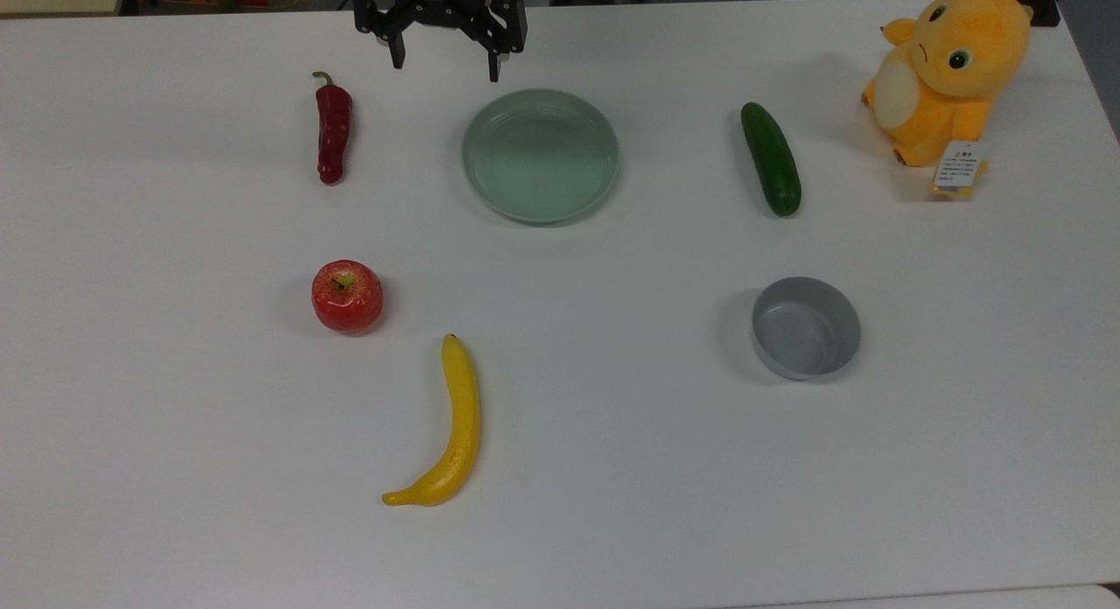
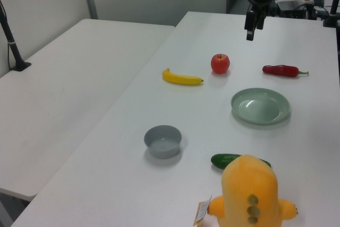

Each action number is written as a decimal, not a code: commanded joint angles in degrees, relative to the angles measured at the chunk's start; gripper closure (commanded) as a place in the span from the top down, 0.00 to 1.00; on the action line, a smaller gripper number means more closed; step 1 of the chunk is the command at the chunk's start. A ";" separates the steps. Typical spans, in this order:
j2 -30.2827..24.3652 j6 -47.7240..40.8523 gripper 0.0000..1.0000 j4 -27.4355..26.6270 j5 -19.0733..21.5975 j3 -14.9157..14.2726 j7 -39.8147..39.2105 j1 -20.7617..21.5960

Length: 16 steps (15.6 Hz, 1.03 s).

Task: Put the red apple in the bowl
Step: 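Move the open gripper down over the red apple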

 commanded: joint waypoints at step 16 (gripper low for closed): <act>0.58 4.11 1.00 -0.90 0.33 -0.09 -4.66 -3.68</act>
